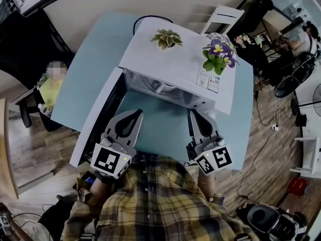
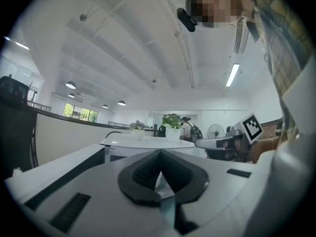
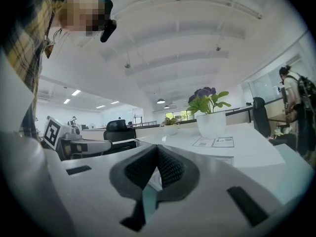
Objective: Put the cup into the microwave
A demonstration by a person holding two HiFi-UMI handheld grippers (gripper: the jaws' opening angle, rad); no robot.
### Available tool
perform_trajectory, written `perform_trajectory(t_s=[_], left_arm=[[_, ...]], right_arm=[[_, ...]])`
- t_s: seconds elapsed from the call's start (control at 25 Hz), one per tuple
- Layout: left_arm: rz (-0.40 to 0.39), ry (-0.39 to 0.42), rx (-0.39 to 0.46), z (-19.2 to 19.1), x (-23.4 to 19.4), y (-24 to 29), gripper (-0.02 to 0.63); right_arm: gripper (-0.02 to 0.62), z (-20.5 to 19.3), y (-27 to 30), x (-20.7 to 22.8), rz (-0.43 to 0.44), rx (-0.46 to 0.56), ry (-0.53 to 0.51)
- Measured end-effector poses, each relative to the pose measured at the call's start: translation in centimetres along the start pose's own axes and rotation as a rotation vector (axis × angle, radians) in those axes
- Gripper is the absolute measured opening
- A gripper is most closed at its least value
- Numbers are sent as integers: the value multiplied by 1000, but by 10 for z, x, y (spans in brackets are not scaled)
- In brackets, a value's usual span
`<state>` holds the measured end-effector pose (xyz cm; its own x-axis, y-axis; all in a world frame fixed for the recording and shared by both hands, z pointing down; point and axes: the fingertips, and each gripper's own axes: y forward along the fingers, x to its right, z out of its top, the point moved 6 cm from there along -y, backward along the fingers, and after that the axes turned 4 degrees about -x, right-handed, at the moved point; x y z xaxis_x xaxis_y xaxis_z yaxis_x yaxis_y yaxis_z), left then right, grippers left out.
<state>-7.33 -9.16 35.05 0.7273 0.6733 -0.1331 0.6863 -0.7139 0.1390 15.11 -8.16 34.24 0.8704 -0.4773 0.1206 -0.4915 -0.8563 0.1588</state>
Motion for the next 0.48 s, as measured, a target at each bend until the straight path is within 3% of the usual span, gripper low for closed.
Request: perform_trajectory(t_s=[0.48], left_arm=[[11, -7, 3, 2, -2, 3, -8]], right_arm=[[2, 2, 6, 4, 17, 4, 6]])
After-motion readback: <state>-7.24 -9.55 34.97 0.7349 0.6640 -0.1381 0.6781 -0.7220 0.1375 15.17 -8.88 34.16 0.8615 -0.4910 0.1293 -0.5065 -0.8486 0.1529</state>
